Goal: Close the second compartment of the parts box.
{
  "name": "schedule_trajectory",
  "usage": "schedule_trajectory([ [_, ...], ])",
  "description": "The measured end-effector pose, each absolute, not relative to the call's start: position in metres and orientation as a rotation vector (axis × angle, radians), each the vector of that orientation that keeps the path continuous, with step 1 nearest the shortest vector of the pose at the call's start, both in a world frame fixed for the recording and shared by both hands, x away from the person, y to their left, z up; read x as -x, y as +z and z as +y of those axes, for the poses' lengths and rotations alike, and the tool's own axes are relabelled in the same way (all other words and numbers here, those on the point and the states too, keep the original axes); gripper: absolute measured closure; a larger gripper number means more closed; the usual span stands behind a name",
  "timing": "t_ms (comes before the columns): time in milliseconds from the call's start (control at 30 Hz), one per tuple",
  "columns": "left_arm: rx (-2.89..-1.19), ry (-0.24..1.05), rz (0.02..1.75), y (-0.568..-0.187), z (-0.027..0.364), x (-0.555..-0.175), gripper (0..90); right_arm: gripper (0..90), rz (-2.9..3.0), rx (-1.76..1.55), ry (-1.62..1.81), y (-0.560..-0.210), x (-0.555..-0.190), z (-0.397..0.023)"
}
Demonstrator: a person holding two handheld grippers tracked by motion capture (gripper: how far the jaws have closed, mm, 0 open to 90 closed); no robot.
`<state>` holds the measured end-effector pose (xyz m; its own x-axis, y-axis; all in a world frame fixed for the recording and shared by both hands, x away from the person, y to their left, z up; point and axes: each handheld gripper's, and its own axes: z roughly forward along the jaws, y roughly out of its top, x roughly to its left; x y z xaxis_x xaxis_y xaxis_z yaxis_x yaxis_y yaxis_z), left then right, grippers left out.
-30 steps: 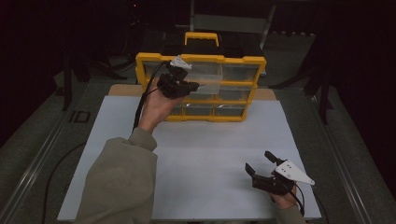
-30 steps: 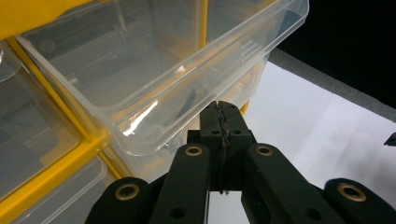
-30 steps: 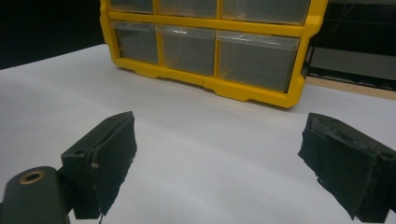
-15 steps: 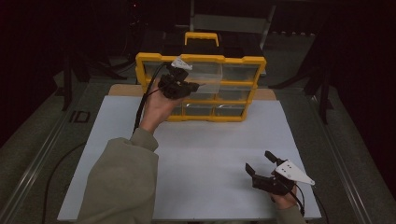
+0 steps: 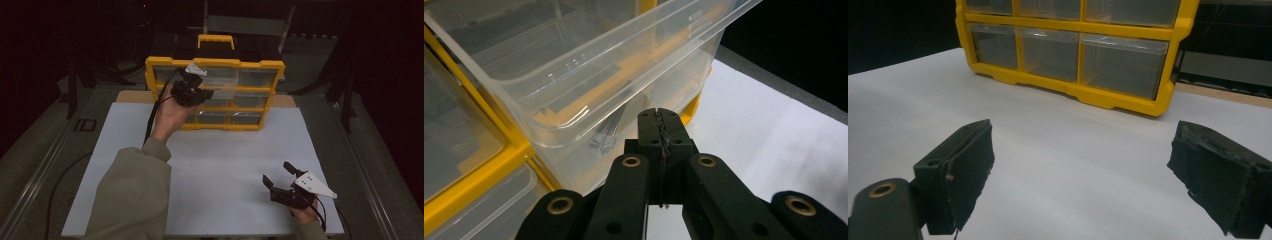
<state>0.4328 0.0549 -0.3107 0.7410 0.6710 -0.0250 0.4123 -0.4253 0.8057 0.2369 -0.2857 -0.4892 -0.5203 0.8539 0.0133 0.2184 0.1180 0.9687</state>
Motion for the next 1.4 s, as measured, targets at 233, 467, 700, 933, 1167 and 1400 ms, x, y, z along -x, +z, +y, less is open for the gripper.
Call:
schedule_trajectory([
  [233, -2.076, 0.381, 0.820, -0.313, 0.055, -0.434, 90.0, 10.3, 1.826, -1.039, 1.430, -0.489, -0.237, -0.286],
  [467, -2.071, 0.378, 0.831, -0.315, 0.055, -0.436, 90.0, 10.3, 1.824, -1.039, 1.431, -0.489, -0.237, -0.286],
  [700, -2.069, 0.382, 0.838, -0.317, 0.056, -0.438, 90.0, 10.3, 1.825, -1.039, 1.432, -0.489, -0.237, -0.286],
  [933, -2.070, 0.381, 0.845, -0.320, 0.057, -0.440, 90.0, 10.3, 1.826, -1.039, 1.428, -0.490, -0.237, -0.286],
  [1167, -2.068, 0.382, 0.849, -0.321, 0.057, -0.442, 90.0, 10.3, 1.826, -1.039, 1.430, -0.490, -0.238, -0.286],
  [1400, -2.056, 0.387, 0.861, -0.322, 0.057, -0.444, 90.0, 10.3, 1.826, -1.046, 1.431, -0.490, -0.238, -0.287],
])
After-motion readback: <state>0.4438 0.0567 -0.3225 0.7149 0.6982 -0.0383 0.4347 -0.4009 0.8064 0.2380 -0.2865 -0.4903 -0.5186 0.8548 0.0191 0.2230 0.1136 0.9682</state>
